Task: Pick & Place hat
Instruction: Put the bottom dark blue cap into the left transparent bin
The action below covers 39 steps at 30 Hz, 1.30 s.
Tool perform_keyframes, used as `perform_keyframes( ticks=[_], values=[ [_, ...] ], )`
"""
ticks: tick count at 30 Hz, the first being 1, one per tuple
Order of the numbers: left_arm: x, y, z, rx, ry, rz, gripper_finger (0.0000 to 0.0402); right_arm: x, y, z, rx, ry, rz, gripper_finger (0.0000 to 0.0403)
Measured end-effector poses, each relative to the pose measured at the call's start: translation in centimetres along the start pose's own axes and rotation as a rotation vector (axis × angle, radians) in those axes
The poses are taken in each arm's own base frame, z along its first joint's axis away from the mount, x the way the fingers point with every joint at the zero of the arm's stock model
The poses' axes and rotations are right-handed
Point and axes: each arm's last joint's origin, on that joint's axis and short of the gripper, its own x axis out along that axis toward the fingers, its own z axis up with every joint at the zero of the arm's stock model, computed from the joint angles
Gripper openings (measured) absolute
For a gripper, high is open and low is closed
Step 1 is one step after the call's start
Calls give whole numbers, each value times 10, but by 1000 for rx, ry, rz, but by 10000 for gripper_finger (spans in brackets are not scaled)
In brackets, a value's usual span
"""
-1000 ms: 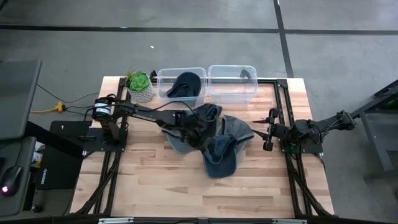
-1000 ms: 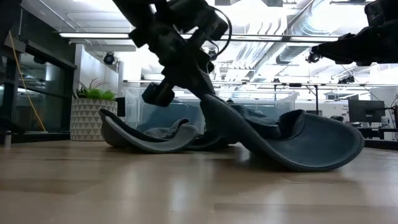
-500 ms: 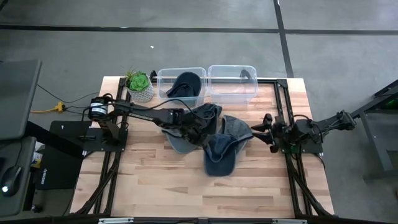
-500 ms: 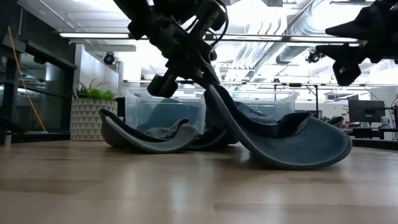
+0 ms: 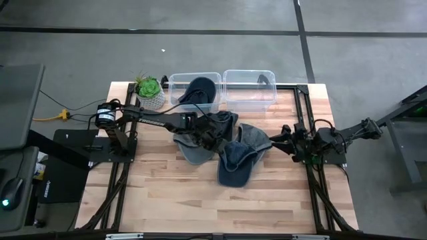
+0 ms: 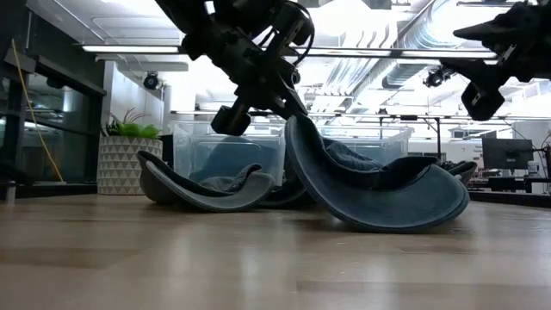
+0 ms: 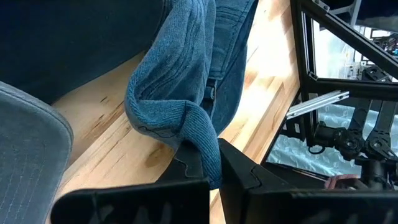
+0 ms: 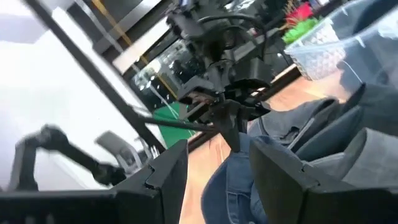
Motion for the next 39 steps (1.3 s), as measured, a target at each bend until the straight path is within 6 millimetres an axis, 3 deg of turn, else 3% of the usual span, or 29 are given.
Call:
perform_keyframes(
  ticks=[3,9,15,21,30,39],
  values=[
    [0,0,0,2,1,2,0,0,-1,1,68,-18,-21,165],
    [0,0,0,6,0,2,0,1,-3,0,20,-54,-98,165],
    [-1,2,3,35,0,2,0,7,-4,-6,-77,64,-117,165],
    [-2,2,3,51,26,-17,0,22,9,6,-261,173,-204,165],
    [-2,1,2,92,52,-32,0,79,15,26,-468,494,-270,165],
    [-2,1,1,126,98,-56,0,146,-12,38,-470,745,-151,189]
  ],
)
